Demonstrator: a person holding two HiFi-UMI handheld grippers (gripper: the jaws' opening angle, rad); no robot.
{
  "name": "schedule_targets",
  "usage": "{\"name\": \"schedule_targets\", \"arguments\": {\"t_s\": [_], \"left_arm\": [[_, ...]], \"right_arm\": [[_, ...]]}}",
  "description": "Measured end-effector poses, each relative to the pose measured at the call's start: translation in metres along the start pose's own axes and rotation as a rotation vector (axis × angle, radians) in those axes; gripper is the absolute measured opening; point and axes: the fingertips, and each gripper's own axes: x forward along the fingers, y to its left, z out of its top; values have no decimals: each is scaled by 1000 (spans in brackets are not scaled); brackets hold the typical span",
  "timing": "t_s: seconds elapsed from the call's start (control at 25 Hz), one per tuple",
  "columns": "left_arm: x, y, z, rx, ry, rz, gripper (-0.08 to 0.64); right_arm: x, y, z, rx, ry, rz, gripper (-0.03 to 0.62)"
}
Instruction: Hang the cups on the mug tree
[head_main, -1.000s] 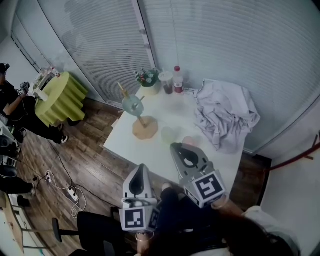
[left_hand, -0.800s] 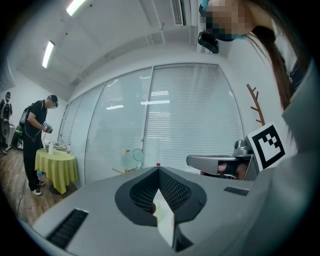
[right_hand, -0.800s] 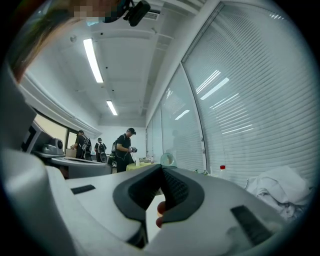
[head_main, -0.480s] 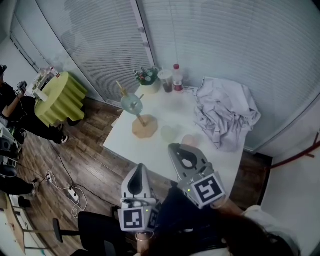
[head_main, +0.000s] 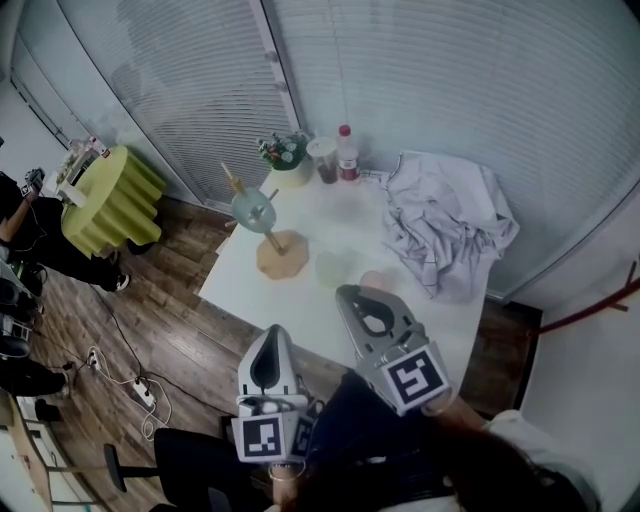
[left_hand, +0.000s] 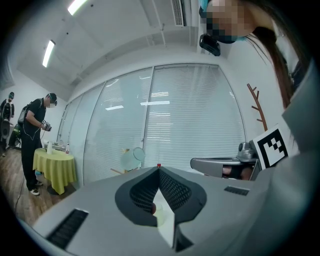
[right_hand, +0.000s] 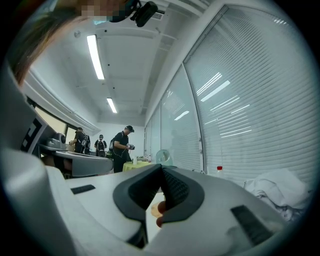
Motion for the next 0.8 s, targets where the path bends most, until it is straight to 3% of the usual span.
{"name": "schedule_targets", "arguments": {"t_s": [0.8], "left_arm": [[24,16,-10,-11,45,43,3]], "right_arm": [[30,-33,-32,2,76,7,-2]]}}
